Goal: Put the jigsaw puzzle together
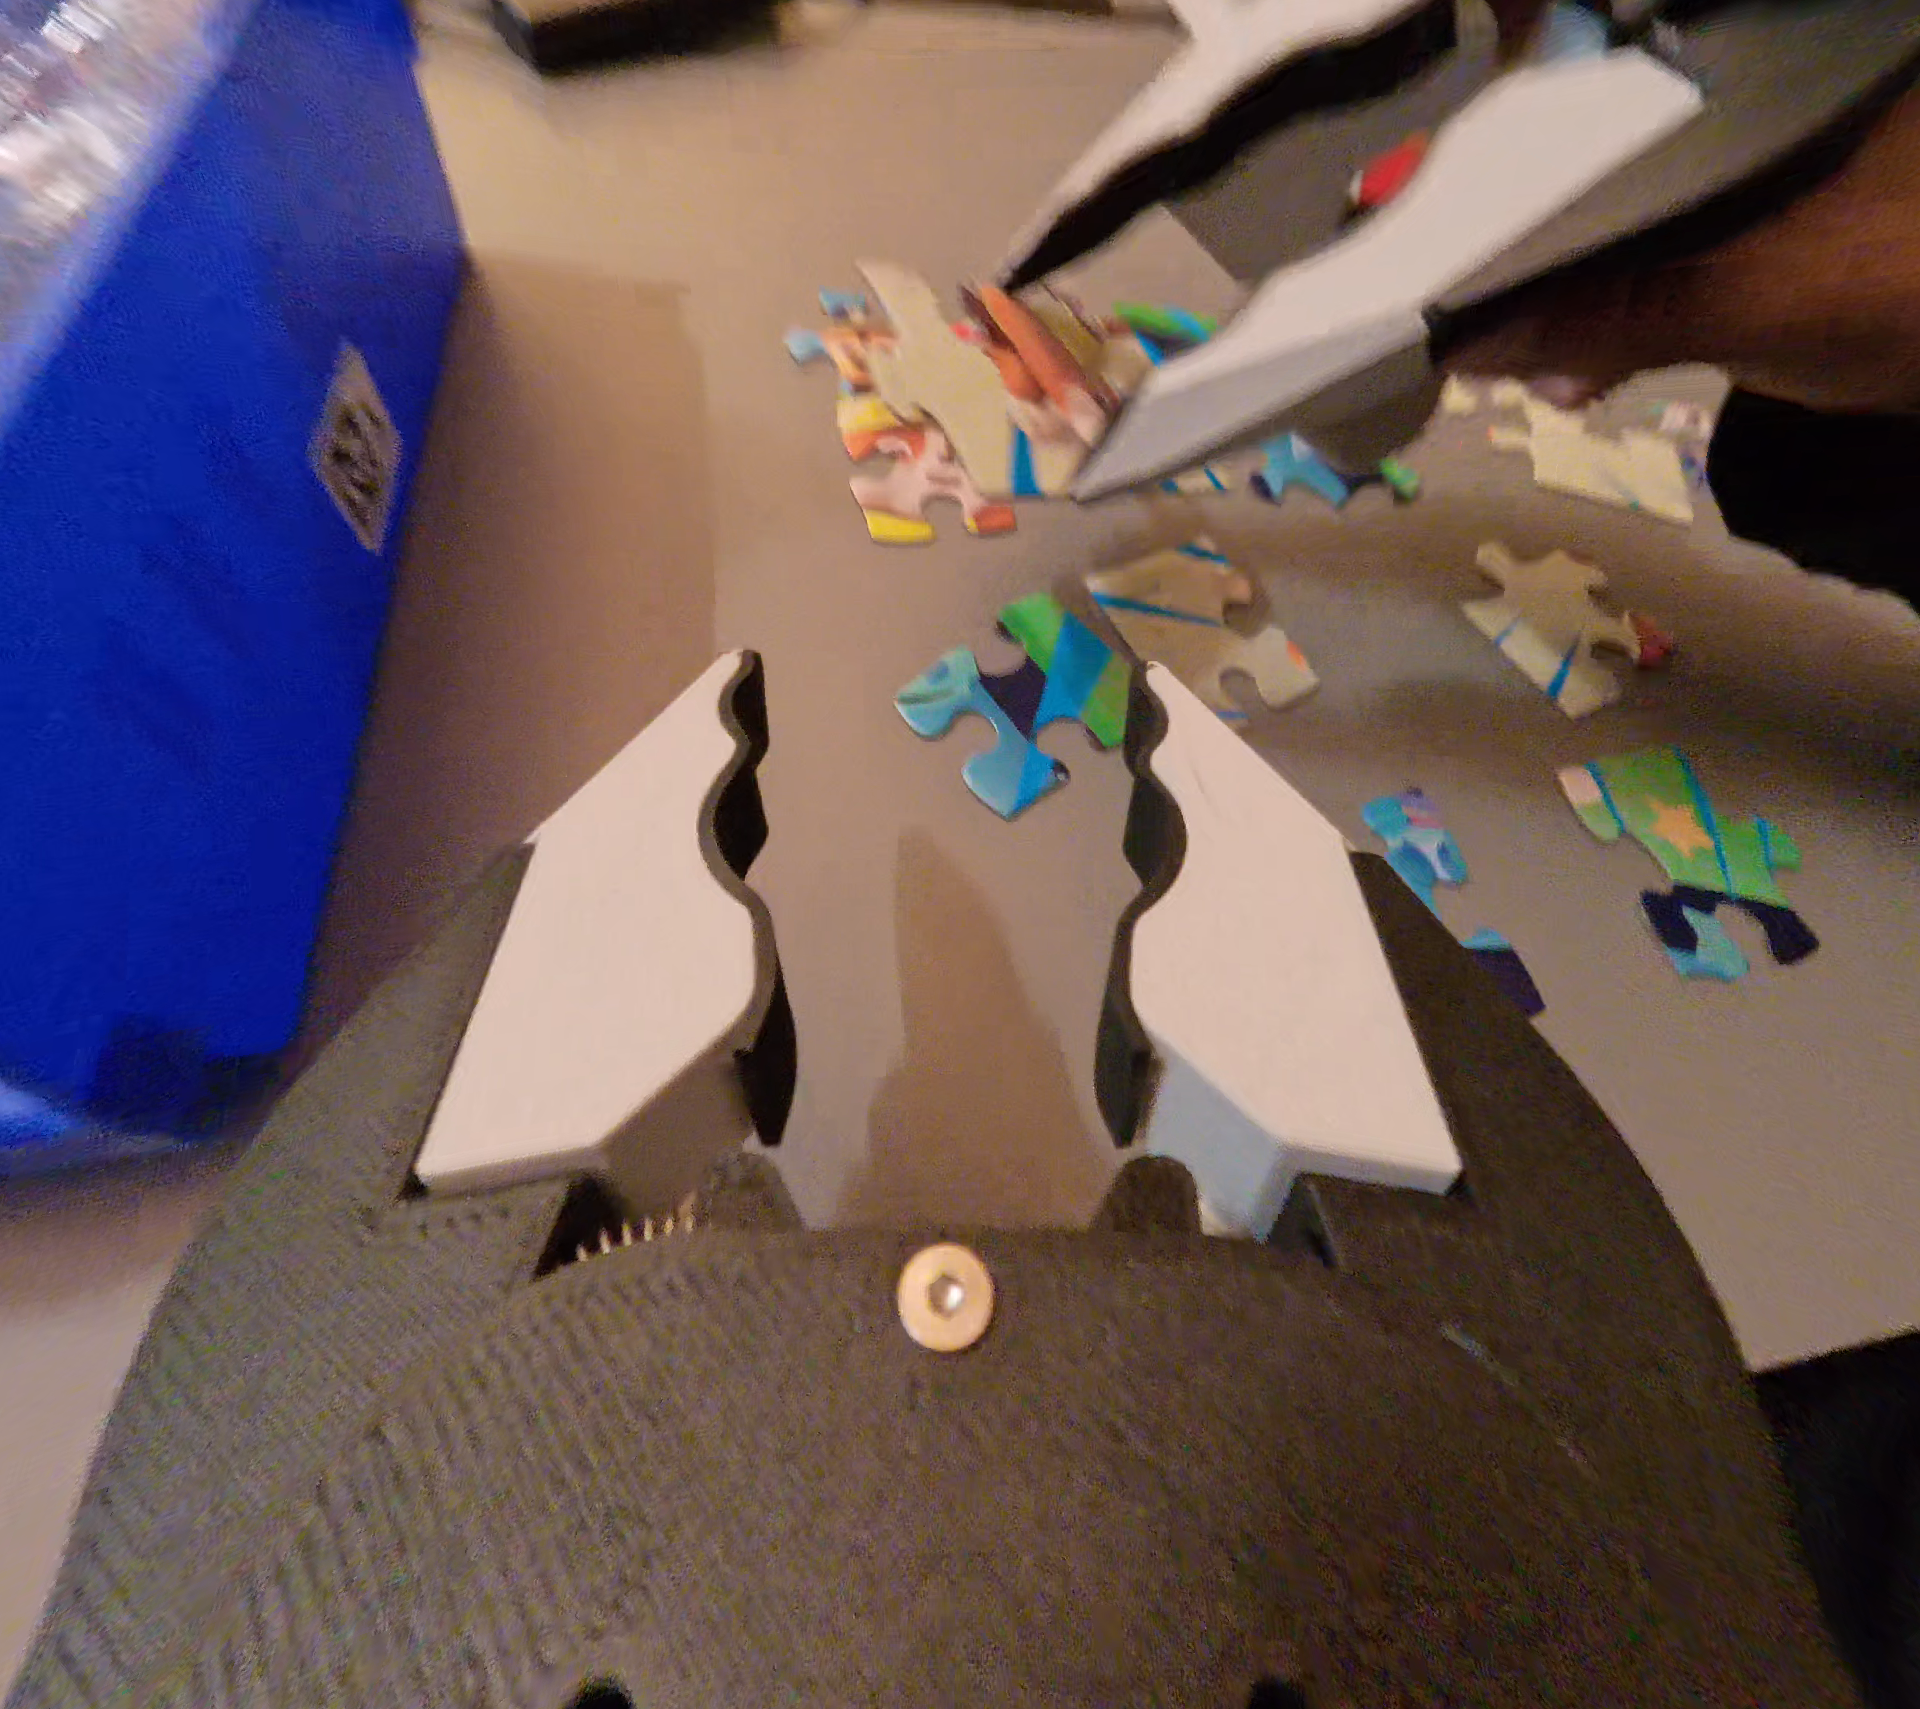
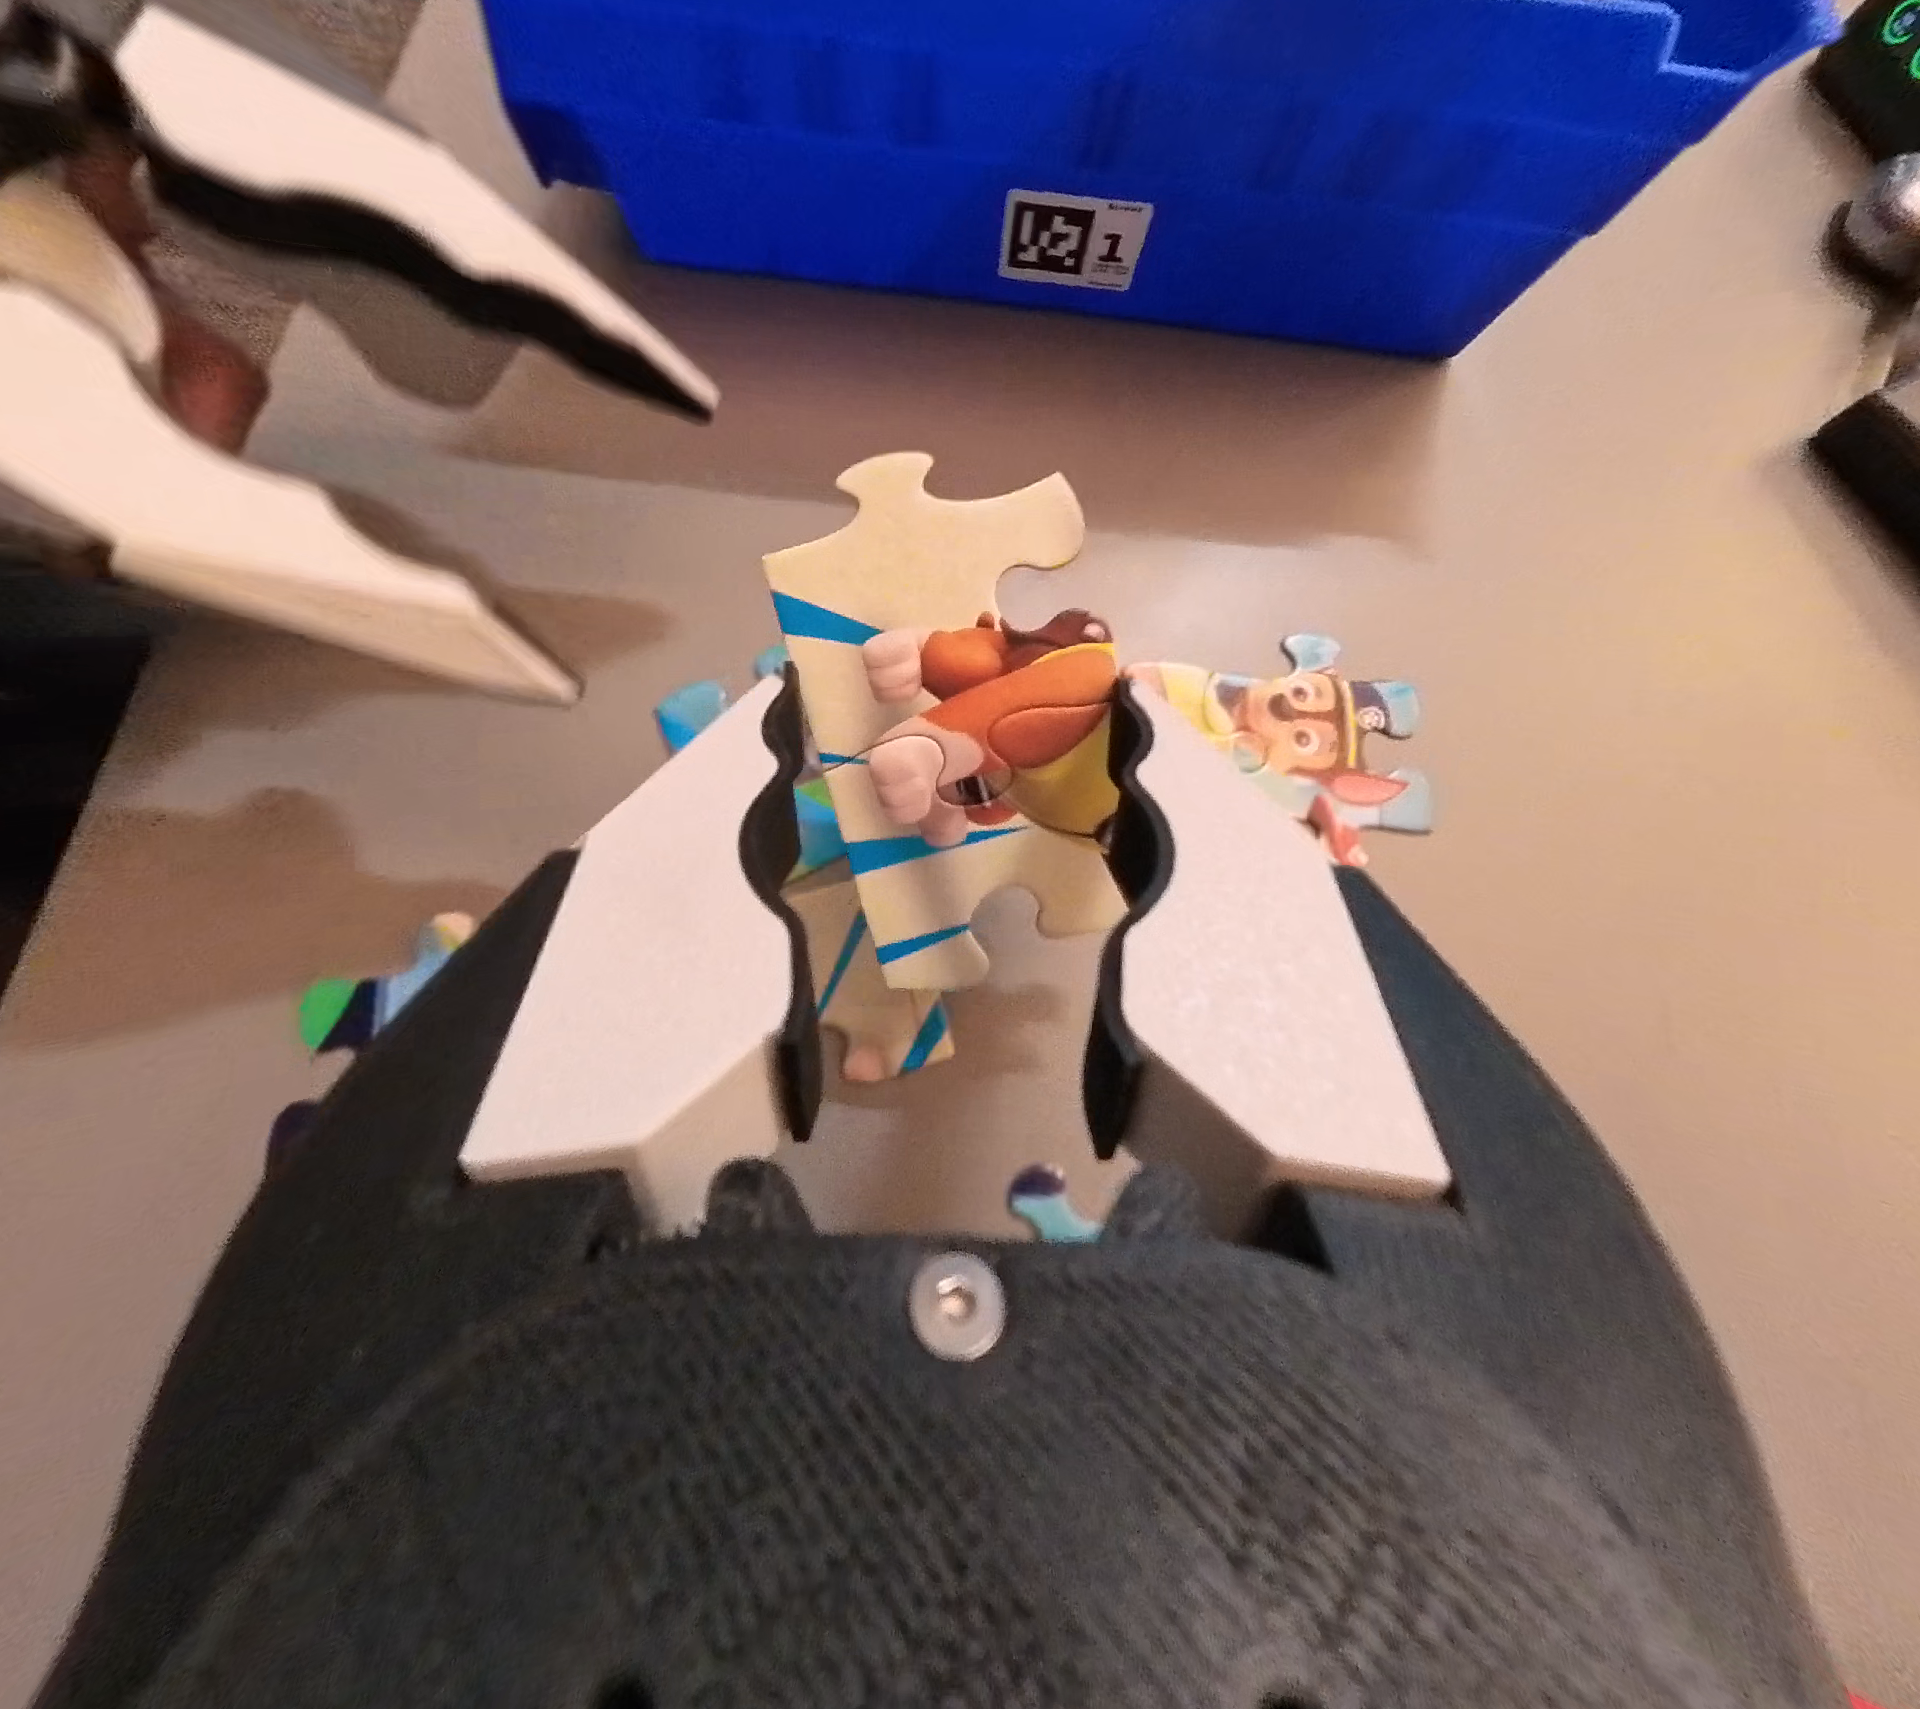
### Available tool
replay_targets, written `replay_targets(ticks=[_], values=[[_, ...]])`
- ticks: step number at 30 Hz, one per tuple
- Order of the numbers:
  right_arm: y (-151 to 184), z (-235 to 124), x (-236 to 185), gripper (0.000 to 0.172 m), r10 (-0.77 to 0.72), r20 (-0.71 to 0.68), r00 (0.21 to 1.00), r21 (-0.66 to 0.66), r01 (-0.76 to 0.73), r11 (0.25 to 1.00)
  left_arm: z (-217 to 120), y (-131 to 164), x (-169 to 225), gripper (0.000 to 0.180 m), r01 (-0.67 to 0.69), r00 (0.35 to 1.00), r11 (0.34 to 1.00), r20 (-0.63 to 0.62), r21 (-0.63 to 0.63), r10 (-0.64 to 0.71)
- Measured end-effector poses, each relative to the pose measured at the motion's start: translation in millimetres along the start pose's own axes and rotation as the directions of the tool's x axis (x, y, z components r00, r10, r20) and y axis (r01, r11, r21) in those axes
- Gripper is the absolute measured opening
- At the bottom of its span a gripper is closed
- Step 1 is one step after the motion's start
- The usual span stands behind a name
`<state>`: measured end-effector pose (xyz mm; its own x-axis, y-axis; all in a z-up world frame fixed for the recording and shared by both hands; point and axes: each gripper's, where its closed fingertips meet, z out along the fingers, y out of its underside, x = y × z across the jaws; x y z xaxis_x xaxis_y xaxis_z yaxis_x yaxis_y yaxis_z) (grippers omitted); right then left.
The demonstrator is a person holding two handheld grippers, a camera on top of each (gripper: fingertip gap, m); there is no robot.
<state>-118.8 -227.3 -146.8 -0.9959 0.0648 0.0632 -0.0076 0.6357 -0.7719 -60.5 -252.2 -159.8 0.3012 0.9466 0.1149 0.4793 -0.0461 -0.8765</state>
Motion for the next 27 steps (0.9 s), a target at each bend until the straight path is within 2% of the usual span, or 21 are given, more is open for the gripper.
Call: replay_targets(ticks=[4, 6, 10, 15, 17, 18, 19, 20, 22, 24, 27], values=[[-5, 2, 18, 0.058, 0.042, -0.019, 0.999, 0.017, -0.042, 0.999, 19, 26, 18, 0.069, -0.014, 0.999, 0.983, -0.039, -0.183, 0.007], [-8, -4, 27, 0.058, 0.059, -0.034, 0.998, 0.023, -0.059, 0.998, 27, 33, 31, 0.07, 0.002, 0.995, 0.974, -0.092, -0.227, -0.023], [-10, -15, 39, 0.058, 0.072, -0.066, 0.995, 0.018, -0.071, 0.997, 36, 31, 65, 0.084, 0.086, 0.955, 0.967, -0.256, -0.241, -0.149], [-3, -25, 51, 0.058, 0.115, -0.094, 0.989, 0.006, -0.115, 0.993, 39, 27, 123, 0.077, 0.093, 0.856, 0.96, -0.472, -0.264, -0.213], [-1, -22, 47, 0.058, 0.147, -0.073, 0.986, 0.007, -0.147, 0.989, 34, 29, 154, 0.078, 0.054, 0.798, 0.96, -0.566, -0.275, -0.207], [2, -19, 44, 0.058, 0.156, -0.066, 0.986, 0.0, -0.156, 0.988, 30, 23, 157, 0.072, 0.048, 0.796, 0.971, -0.579, -0.233, -0.178], [4, -16, 41, 0.058, 0.161, -0.062, 0.985, -0.011, -0.162, 0.987, 22, 10, 149, 0.057, 0.059, 0.816, 0.987, -0.563, -0.15, -0.135], [6, -12, 37, 0.058, 0.168, -0.059, 0.984, -0.023, -0.17, 0.985, 10, -9, 132, 0.052, 0.083, 0.844, 0.995, -0.527, -0.052, -0.098], [8, -2, 24, 0.058, 0.188, -0.036, 0.981, -0.049, -0.19, 0.981, -13, -45, 85, 0.051, 0.157, 0.888, 0.982, -0.449, 0.101, -0.096], [6, 11, 9, 0.058, 0.183, -0.007, 0.983, -0.072, -0.183, 0.98, -22, -54, 48, 0.06, 0.187, 0.914, 0.976, -0.383, 0.111, -0.131], [6, 33, -4, 0.058, 0.159, -0.011, 0.987, -0.128, -0.159, 0.979, -9, -45, 13, 0.07, 0.148, 0.963, 0.985, -0.241, 0.09, -0.123]])
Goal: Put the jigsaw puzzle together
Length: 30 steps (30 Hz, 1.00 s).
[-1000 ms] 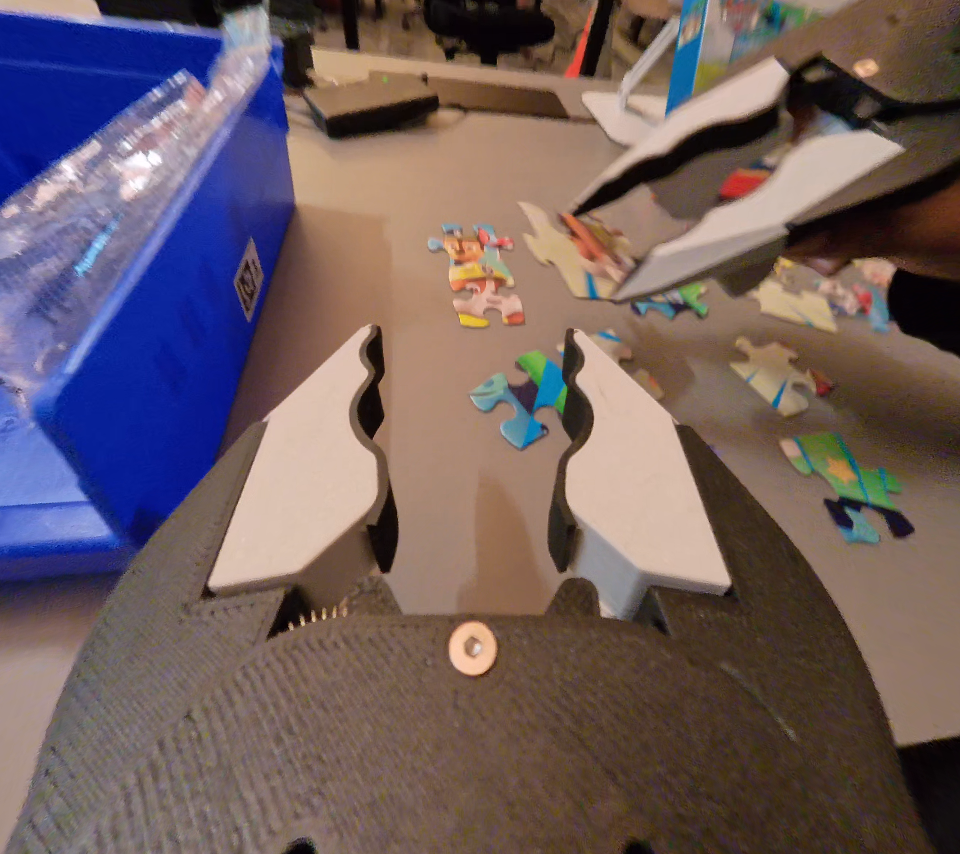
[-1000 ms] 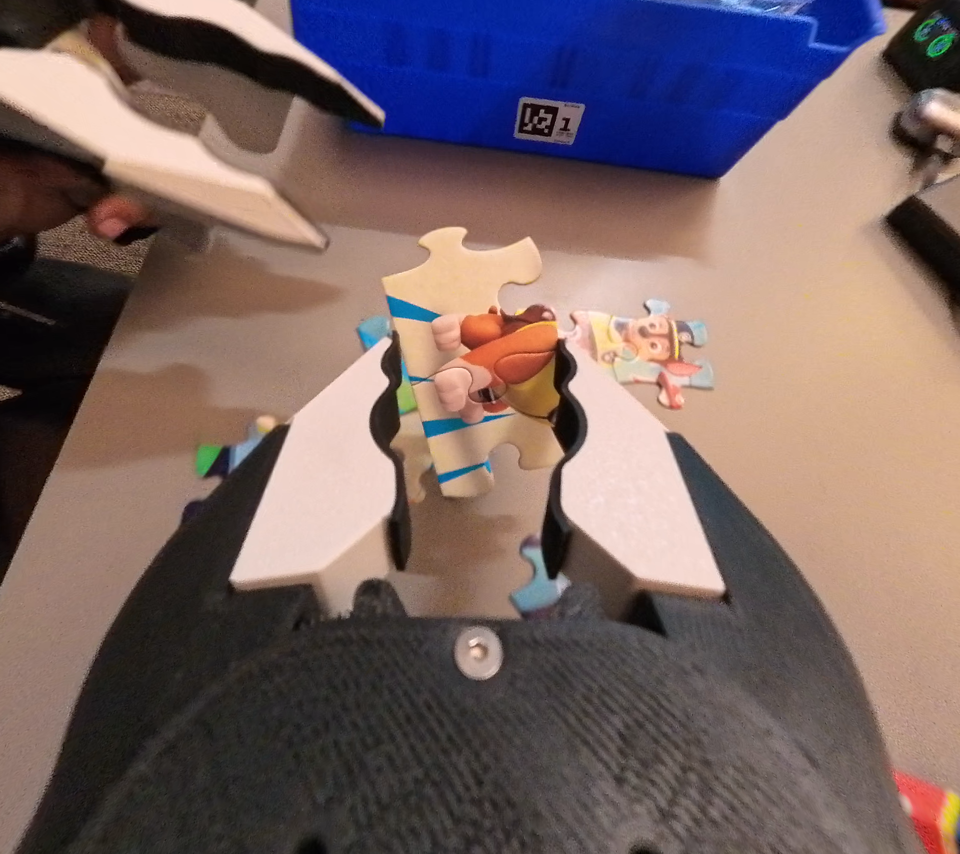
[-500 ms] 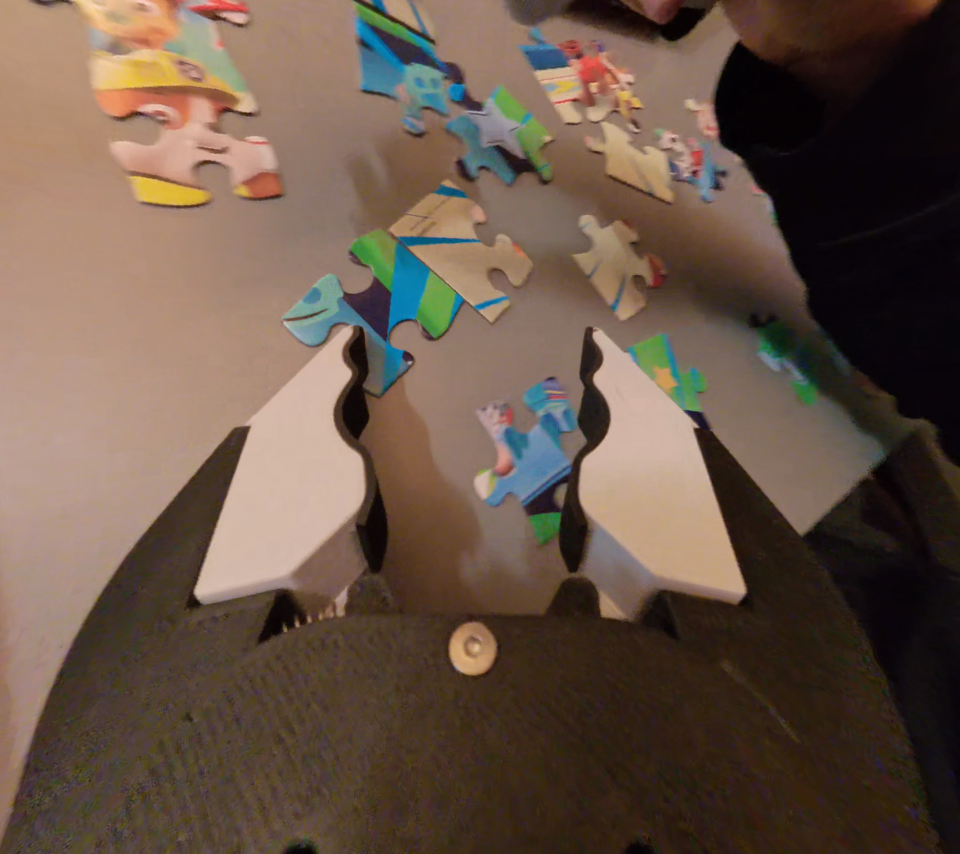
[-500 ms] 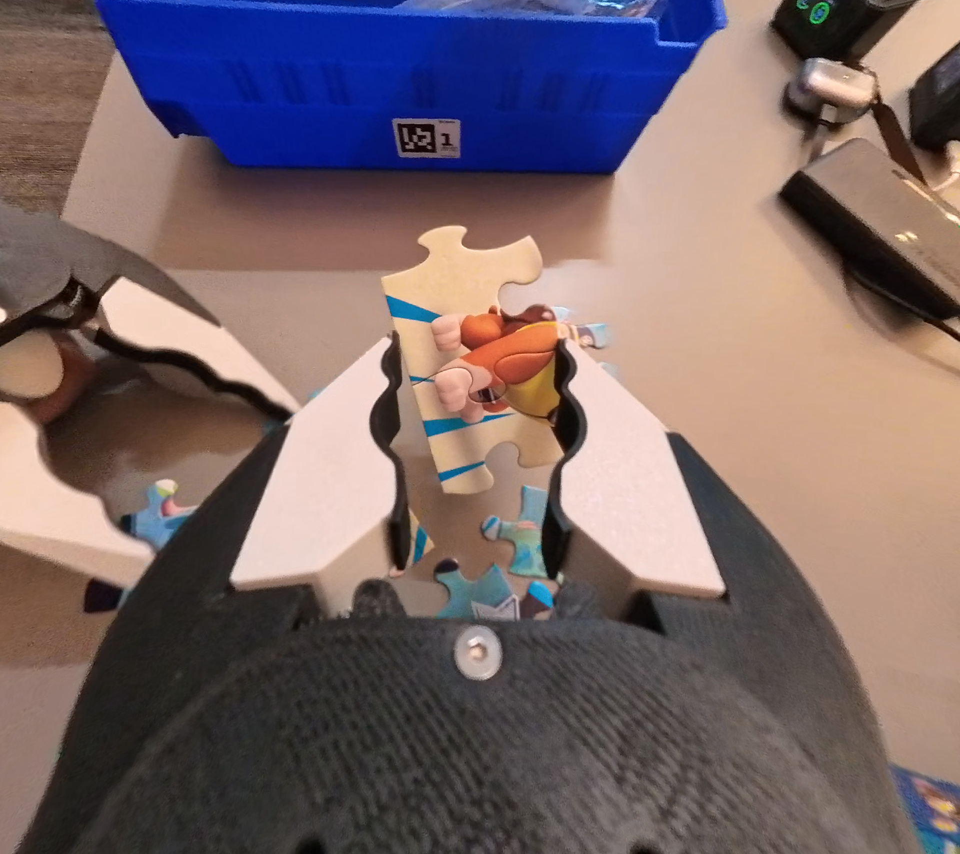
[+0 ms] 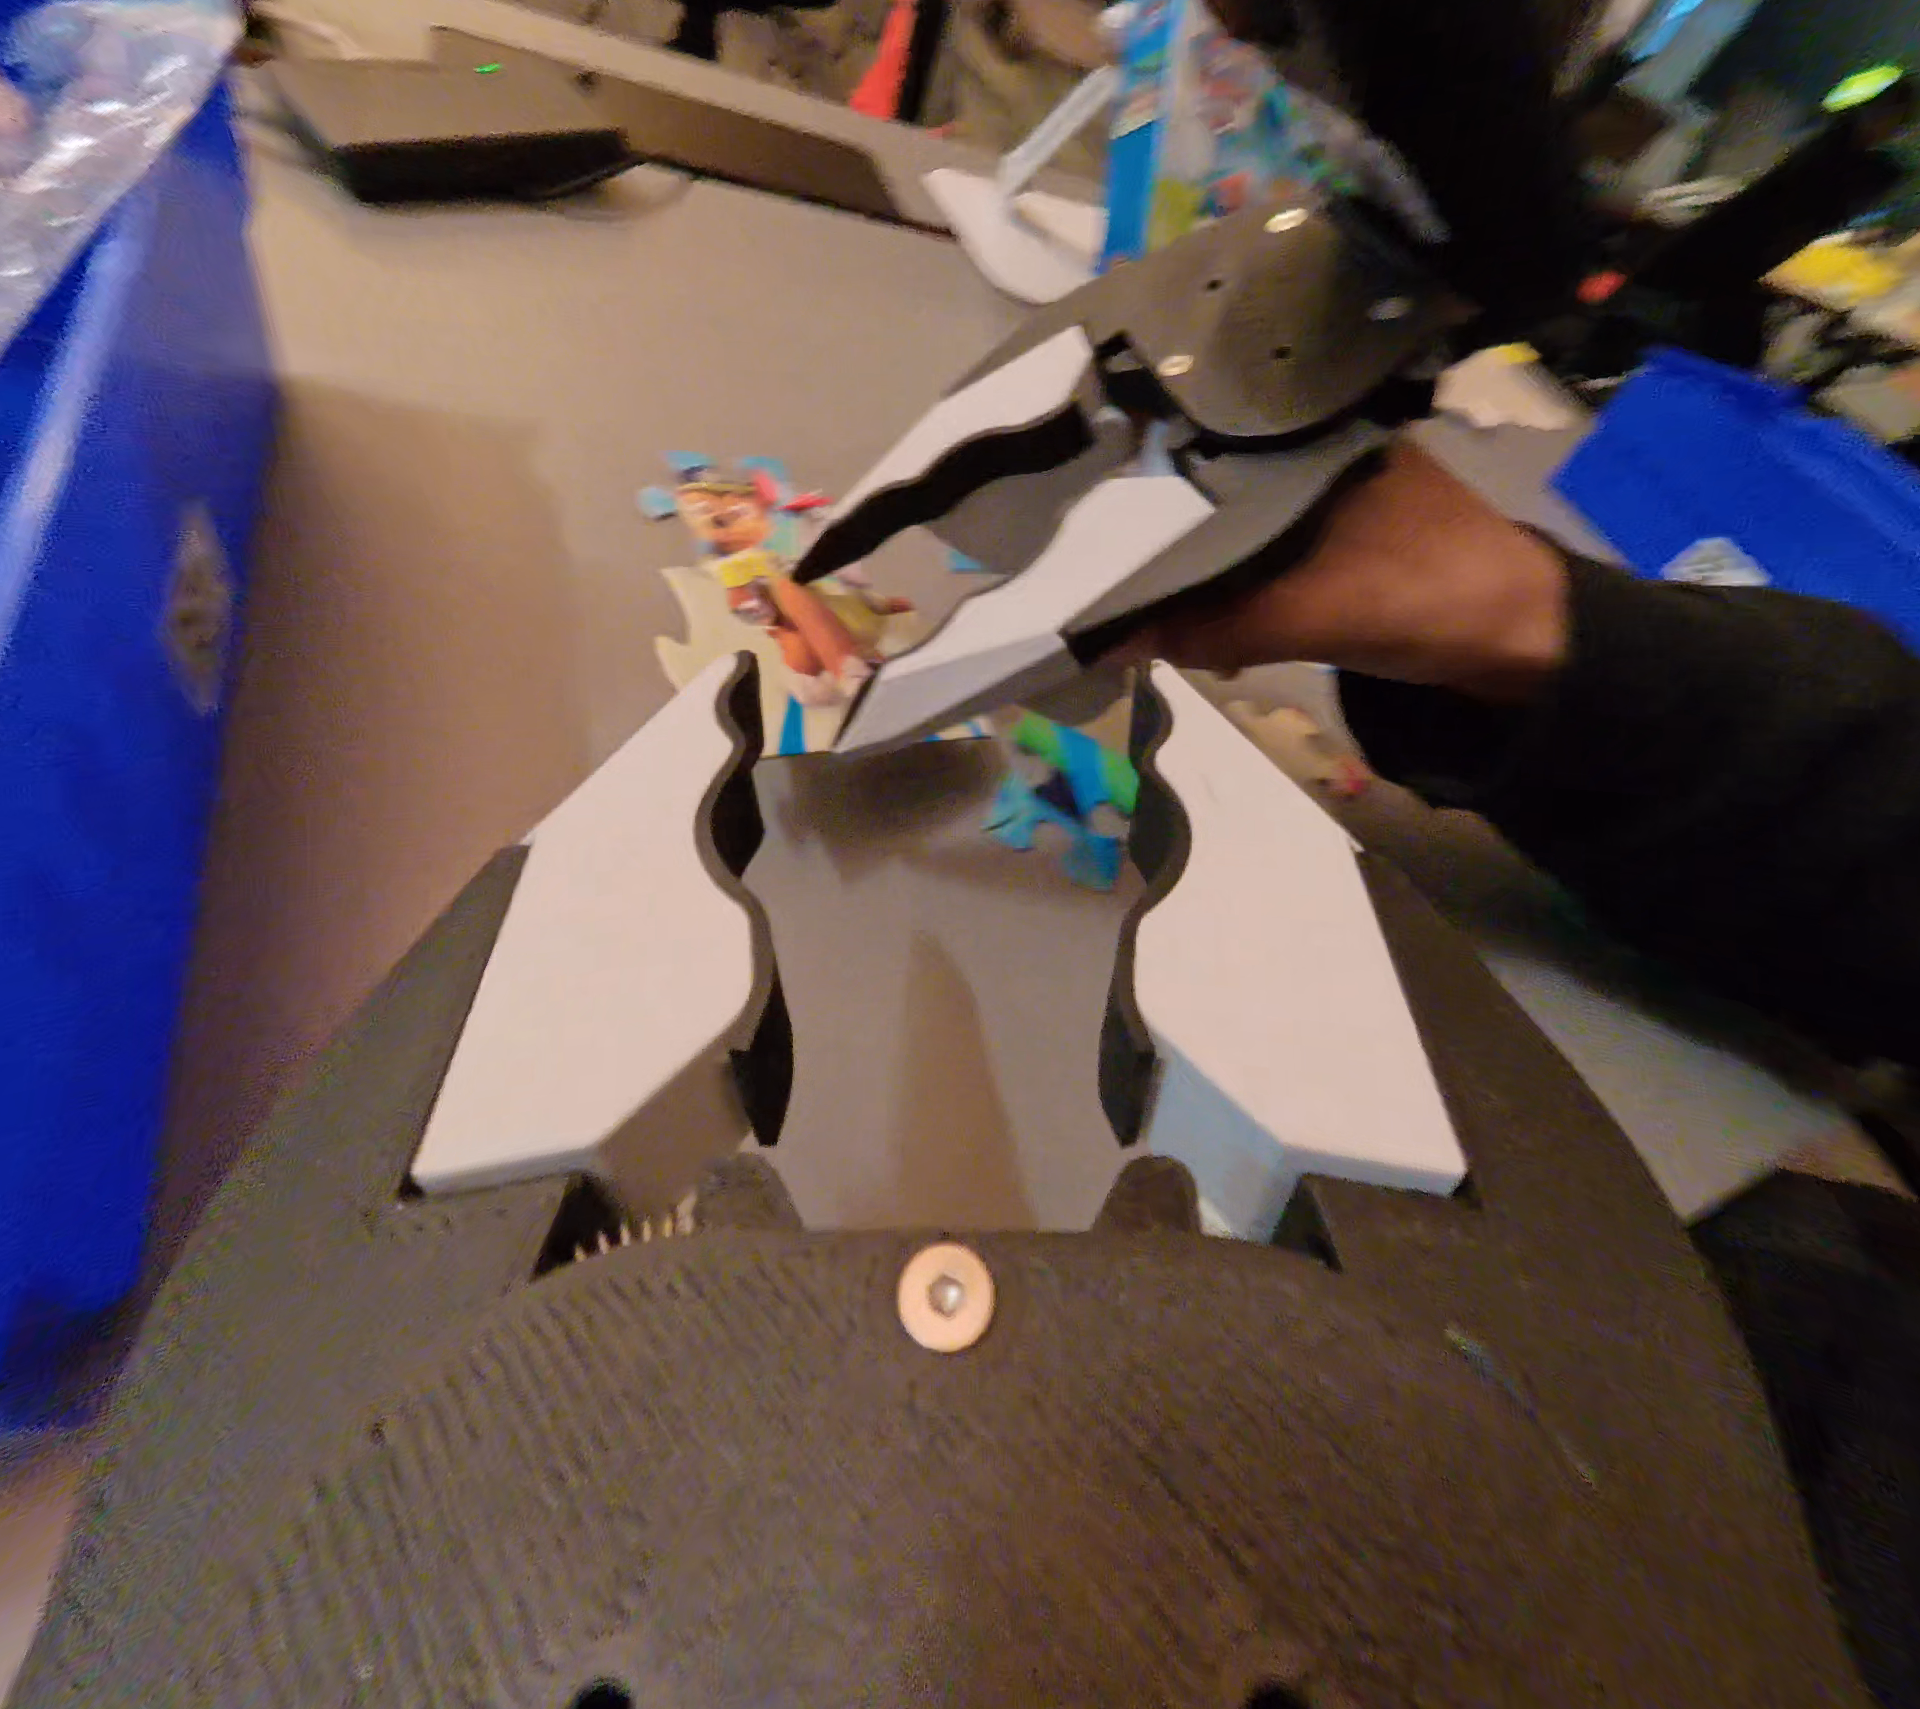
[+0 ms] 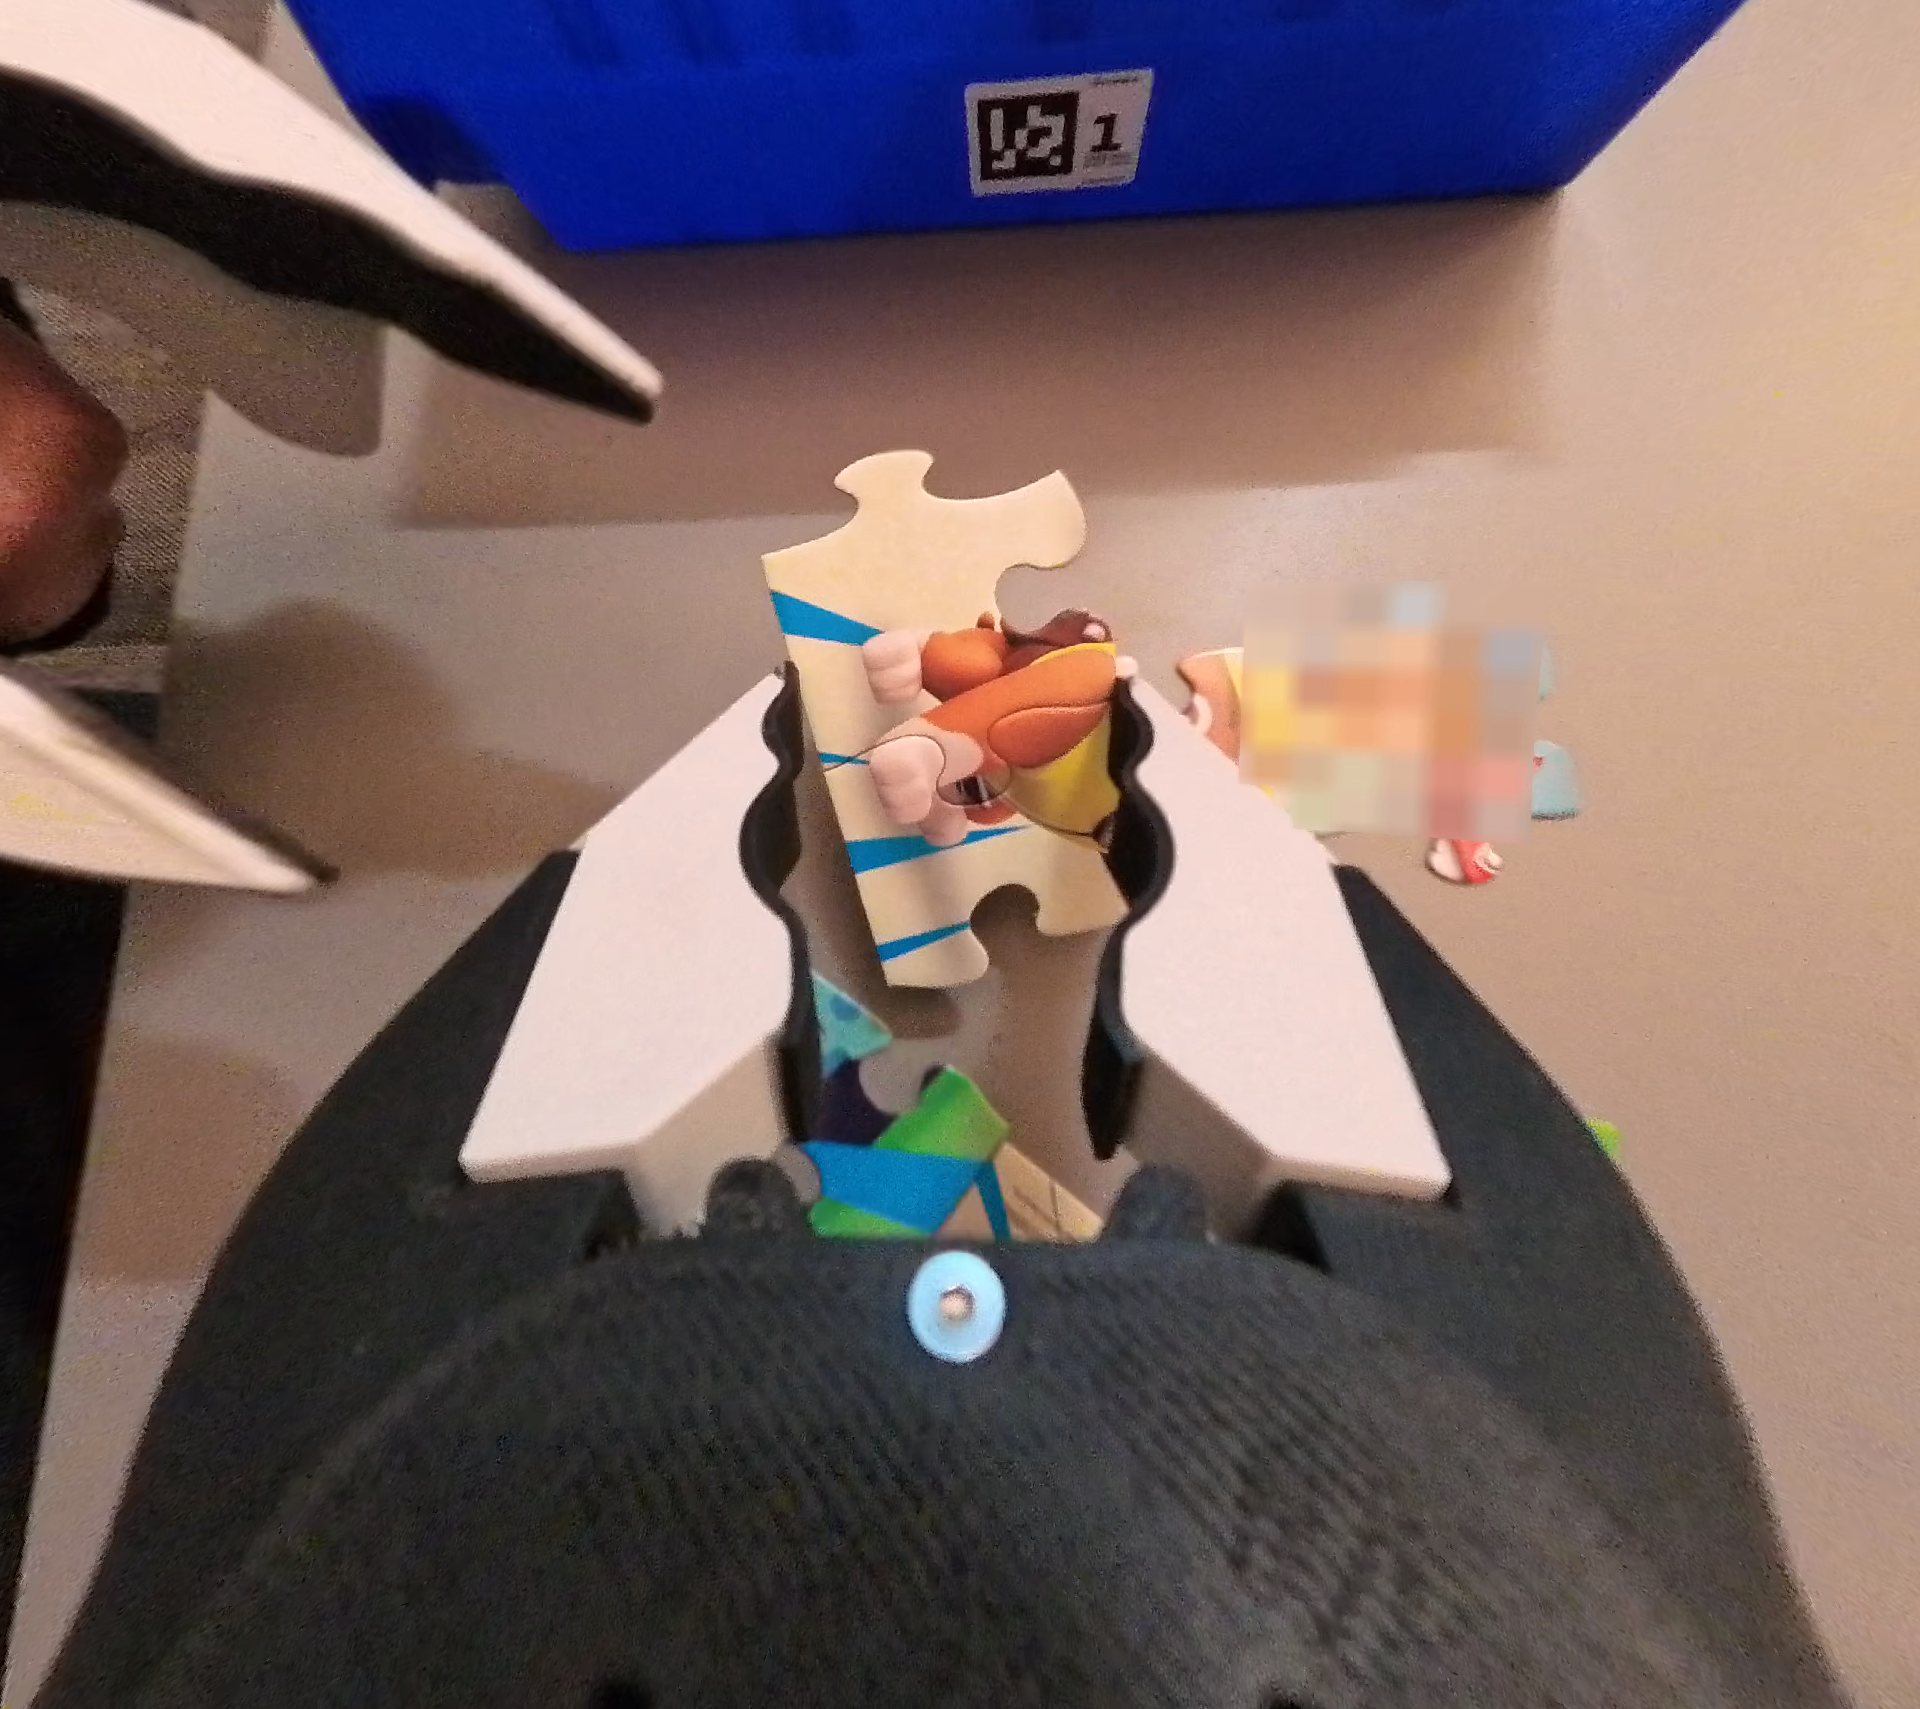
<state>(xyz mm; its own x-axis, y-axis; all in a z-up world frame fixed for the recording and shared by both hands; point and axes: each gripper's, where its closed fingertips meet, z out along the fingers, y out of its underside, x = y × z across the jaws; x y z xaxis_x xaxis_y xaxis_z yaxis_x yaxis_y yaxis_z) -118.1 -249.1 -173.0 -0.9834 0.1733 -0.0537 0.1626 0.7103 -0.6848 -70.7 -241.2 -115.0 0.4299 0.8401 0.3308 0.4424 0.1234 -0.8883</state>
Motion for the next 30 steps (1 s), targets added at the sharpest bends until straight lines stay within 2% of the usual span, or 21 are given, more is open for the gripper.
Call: replay_targets(ticks=[3, 5, 7, 10, 14, 16, 19, 23, 27, 30], values=[[1, 17, -1, 0.058, 0.034, -0.018, 0.999, -0.031, -0.035, 0.999, 3, 7, -17, 0.074, -0.026, 0.994, 1.0, 0.103, 0.005, 0.025], [-2, 22, -5, 0.058, 0.078, 0.015, 0.997, -0.018, -0.078, 0.997, 4, 11, -20, 0.075, -0.038, 0.992, 0.999, 0.124, 0.008, 0.037], [-8, 22, -13, 0.066, 0.103, 0.066, 0.992, 0.014, -0.105, 0.994, 4, 16, -23, 0.075, -0.053, 0.988, 0.999, 0.141, -0.011, 0.054], [-9, 10, -12, 0.068, 0.107, 0.046, 0.993, 0.036, -0.109, 0.993, 4, 21, -27, 0.075, -0.051, 0.988, 0.998, 0.144, -0.036, 0.056], [12, -1, -5, 0.065, 0.094, -0.018, 0.995, -0.007, -0.095, 0.995, 9, 39, -34, 0.075, -0.044, 0.984, 0.99, 0.163, -0.132, 0.065], [26, 1, -10, 0.065, 0.11, 0.0, 0.994, -0.03, -0.11, 0.993, 15, 49, -39, 0.075, -0.039, 0.981, 0.982, 0.182, -0.182, 0.073], [38, 5, -15, 0.068, 0.151, 0.025, 0.988, -0.034, -0.151, 0.988, 21, 48, -34, 0.075, 0.002, 0.988, 0.984, 0.154, -0.18, 0.027], [34, 3, -17, 0.068, 0.186, 0.063, 0.981, 0.006, -0.187, 0.982, 21, 41, -37, 0.075, -0.009, 0.984, 0.986, 0.172, -0.169, 0.039], [20, 0, -7, 0.068, 0.104, 0.036, 0.994, 0.037, -0.106, 0.994, 19, 44, -49, 0.075, 0.004, 0.977, 0.983, 0.21, -0.185, 0.036], [20, 11, -5, 0.068, 0.044, 0.06, 0.997, 0.027, -0.045, 0.999, 17, 47, -53, 0.075, 0.017, 0.977, 0.98, 0.211, -0.198, 0.025]])
